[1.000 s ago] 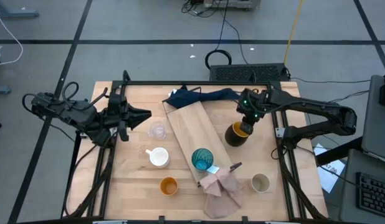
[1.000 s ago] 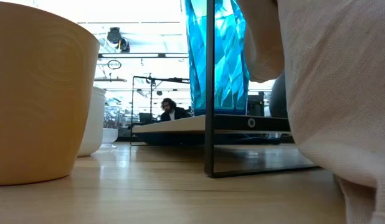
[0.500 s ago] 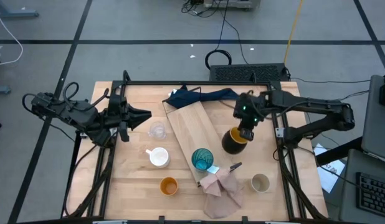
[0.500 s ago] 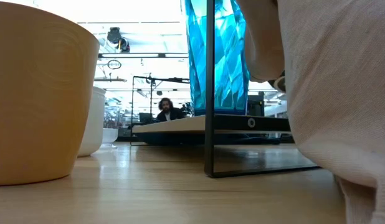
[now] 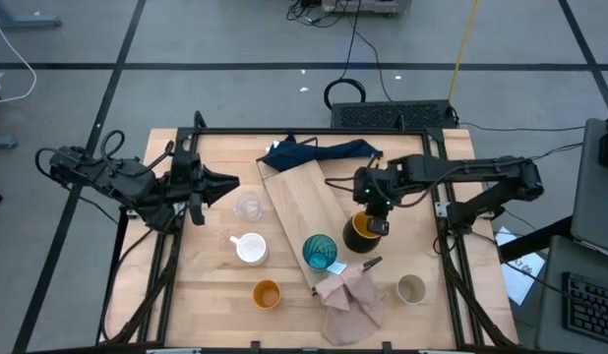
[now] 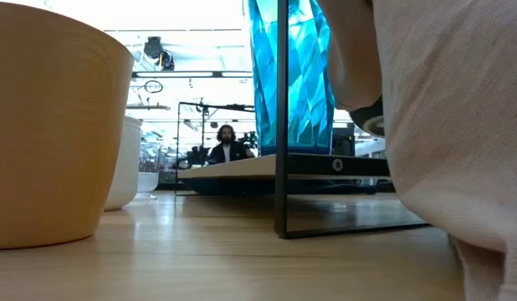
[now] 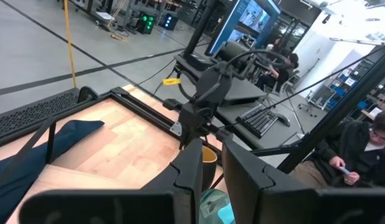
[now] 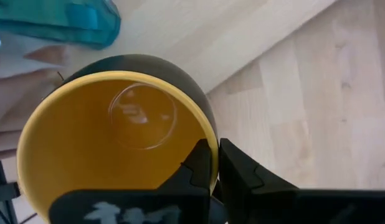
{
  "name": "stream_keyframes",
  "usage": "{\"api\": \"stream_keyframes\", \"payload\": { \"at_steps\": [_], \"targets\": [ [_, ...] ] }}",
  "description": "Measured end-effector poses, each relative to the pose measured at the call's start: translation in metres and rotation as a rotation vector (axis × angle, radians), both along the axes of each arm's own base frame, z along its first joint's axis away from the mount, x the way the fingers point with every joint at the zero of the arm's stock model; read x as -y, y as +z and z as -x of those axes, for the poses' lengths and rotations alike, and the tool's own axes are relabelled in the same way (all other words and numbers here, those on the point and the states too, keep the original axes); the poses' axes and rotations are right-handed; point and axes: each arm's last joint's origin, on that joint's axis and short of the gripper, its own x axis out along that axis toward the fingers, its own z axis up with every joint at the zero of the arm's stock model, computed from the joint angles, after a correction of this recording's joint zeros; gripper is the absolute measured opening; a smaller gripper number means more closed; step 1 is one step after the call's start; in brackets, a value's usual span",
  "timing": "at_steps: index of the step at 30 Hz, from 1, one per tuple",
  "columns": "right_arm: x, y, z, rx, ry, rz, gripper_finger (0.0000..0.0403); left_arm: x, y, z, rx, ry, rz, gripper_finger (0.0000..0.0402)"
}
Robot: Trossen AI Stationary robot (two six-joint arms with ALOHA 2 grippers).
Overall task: Stack small to large cups/mugs on shelf
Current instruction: Put the black mug on the shelf
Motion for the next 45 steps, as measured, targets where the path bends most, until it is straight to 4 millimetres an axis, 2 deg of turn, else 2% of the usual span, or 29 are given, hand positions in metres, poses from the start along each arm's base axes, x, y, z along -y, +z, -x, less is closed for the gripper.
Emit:
{"api": "stream_keyframes", "payload": {
  "at_steps": [6,11,34,45],
  "targets": [
    [-0.004,0.009,-0.018,-0.057,0.055,0.042,0.0003,0.000,-0.003,0.000,-0.027,0.000,-0.009,0.0061],
    [-0.012,0.004,-0.027,-0.088,0.082,0.046,0.0003,0.000,-0.003,0.001,-0.035,0.000,-0.011,0.0061],
    [-0.045,-0.026,-0.052,-0.131,0.162,0.089,0.0003,0.001,-0.003,0.000,-0.031,-0.021,-0.005,0.0061],
    [-0.049,-0.026,-0.058,-0.075,0.171,0.139,0.0003,0.001,-0.003,0.000,-0.031,-0.023,-0.003,0.0061]
  ]
}}
